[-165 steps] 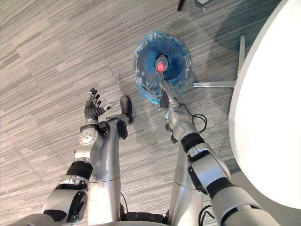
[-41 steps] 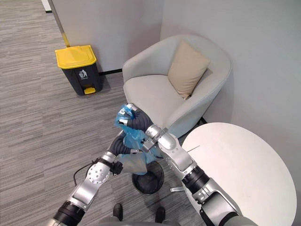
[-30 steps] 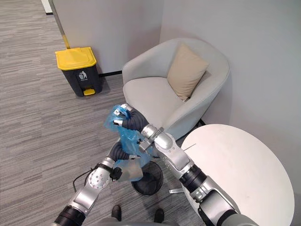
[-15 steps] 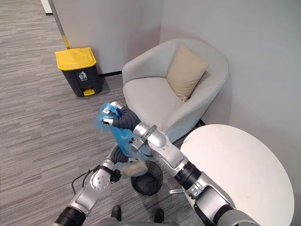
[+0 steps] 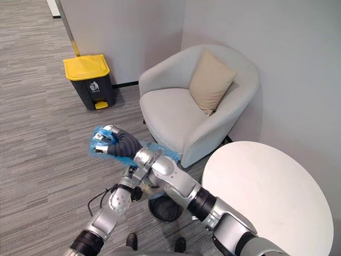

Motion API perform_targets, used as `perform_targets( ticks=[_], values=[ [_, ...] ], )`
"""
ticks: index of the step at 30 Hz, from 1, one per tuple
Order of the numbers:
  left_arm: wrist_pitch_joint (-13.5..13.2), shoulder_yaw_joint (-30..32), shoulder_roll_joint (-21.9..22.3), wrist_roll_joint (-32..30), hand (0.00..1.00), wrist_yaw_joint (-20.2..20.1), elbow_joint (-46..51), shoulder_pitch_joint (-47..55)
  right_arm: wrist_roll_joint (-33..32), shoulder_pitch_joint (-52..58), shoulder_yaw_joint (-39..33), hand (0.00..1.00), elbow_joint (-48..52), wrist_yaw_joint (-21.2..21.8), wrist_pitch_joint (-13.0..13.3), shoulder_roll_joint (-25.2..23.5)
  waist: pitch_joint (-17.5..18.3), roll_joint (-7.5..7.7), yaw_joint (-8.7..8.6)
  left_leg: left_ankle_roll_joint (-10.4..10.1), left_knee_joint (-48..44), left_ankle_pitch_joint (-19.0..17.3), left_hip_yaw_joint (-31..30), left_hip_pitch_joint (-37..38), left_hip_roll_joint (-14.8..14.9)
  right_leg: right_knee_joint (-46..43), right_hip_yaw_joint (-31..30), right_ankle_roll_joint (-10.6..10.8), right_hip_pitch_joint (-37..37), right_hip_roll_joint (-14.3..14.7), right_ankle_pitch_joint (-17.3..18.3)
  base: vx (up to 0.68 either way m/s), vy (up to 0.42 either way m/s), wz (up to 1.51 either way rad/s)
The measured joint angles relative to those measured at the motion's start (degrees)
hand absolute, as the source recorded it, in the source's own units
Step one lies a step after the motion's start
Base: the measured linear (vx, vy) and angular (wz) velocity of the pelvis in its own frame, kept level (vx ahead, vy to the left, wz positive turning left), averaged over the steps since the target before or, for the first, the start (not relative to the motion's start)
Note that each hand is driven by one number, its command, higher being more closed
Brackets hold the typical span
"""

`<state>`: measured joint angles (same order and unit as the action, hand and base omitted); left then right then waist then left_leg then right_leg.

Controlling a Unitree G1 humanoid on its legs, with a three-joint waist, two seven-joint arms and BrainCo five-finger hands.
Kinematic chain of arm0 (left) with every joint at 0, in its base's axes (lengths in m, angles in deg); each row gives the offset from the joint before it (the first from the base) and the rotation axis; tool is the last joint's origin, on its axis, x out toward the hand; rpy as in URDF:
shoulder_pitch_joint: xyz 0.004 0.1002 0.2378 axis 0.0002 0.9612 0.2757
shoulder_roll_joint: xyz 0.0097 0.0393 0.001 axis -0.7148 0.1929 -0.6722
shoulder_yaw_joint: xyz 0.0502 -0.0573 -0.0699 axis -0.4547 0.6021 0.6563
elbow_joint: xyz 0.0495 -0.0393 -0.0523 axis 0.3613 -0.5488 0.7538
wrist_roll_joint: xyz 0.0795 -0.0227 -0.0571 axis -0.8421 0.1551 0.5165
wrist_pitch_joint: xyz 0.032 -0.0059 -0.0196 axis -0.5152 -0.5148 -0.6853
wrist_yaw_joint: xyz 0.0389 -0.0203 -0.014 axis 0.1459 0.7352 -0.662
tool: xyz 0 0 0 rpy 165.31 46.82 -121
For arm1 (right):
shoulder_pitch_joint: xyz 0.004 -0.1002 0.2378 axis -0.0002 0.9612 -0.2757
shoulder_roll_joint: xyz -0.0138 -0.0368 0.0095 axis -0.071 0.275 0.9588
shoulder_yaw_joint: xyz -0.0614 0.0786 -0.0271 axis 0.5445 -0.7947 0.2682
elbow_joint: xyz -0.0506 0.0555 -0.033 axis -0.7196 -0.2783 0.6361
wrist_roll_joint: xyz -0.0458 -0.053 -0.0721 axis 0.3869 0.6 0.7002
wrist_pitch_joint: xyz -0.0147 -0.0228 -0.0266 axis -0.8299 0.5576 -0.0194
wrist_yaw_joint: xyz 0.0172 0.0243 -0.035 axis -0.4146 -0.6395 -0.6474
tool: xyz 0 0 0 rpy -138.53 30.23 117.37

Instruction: Gather rubbish on tea table into small bin, then transfer packed bag to large trash can.

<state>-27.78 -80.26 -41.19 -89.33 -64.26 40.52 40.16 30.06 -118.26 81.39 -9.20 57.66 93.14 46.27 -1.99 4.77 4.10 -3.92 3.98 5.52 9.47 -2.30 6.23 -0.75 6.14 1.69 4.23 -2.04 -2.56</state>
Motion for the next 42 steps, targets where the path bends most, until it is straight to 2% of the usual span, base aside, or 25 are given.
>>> perform_targets(
  ticks=[5,18,21,27,28,34,35,42],
  values=[
    [0.57,-0.01,0.54,0.07,1.0,2.6,0.0,-2.09,-1.12,0.02,0.51,1.0,0.95,-0.05,0.0,-0.25,-0.02,-0.05,-0.07,0.0,-0.01,0.0,0.01,0.06,-0.01,-0.01,-0.01,0.0,-0.04,-0.01,0.0,0.0,0.0,0.0],
    [0.52,0.09,0.82,6.23,1.0,2.61,0.0,-2.21,-1.87,3.29,2.13,1.0,2.22,0.26,0.03,-0.41,0.04,-0.4,-0.13,-0.24,0.0,-0.17,0.08,0.22,-0.09,0.0,-0.07,-0.01,-0.14,-0.12,0.01,0.0,0.0,0.0],
    [0.51,0.14,0.93,7.53,1.0,2.35,0.01,-2.2,0.71,5.38,1.31,1.0,3.17,0.57,0.07,-0.35,0.13,-0.69,-0.16,-0.2,0.03,-0.14,0.08,0.22,-0.1,0.0,-0.06,0.0,-0.14,-0.14,0.01,0.0,0.0,0.0],
    [0.07,3.26,1.8,9.71,1.0,1.98,0.14,-1.45,12.42,10.21,-5.09,1.0,6.41,1.14,1.65,1.66,0.37,-1.18,-0.21,-0.24,0.07,-0.17,0.16,0.29,-0.11,-0.02,-0.14,0.01,-0.13,-0.14,0.02,0.0,0.0,0.0],
    [-0.1,4.27,2.06,10.04,1.0,1.5,0.18,-0.97,15.11,10.89,-6.18,0.0,6.72,0.97,2.11,2.53,0.37,-1.18,-0.21,-0.2,0.13,-0.15,0.29,0.35,-0.17,-0.03,-0.2,0.03,-0.11,-0.16,0.03,0.0,0.0,-0.04],
    [-0.53,8.67,2.82,10.12,1.0,0.86,2.16,3.01,28.02,14.28,-12.44,0.0,10.13,-1.57,4.41,5.4,0.37,-1.21,-0.33,-0.08,1.39,0.11,1.54,1.63,-0.52,-0.05,-1.44,0.29,-0.03,-0.23,0.2,0.02,0.007,-0.11],
    [-0.56,9.42,3.07,10.12,1.0,0.86,2.42,3.45,31.22,14.81,-13.79,0.0,11.08,-2.15,5.53,6.25,0.37,-1.21,-0.22,-0.07,1.39,0.1,1.54,1.64,-0.57,-0.05,-1.44,0.36,-0.03,-0.26,0.25,0.0,0.0,0.0],
    [-0.88,12.51,3.21,10.16,1.0,-0.28,2.59,6.0,41.06,15.35,-18.19,0.0,13.43,-4.21,8.08,10.91,0.39,-1.23,-0.27,-0.05,1.4,0.1,1.51,1.76,-0.69,-0.06,-1.45,0.52,-0.12,-0.36,0.35,0.0,0.0,0.0]
  ],
)
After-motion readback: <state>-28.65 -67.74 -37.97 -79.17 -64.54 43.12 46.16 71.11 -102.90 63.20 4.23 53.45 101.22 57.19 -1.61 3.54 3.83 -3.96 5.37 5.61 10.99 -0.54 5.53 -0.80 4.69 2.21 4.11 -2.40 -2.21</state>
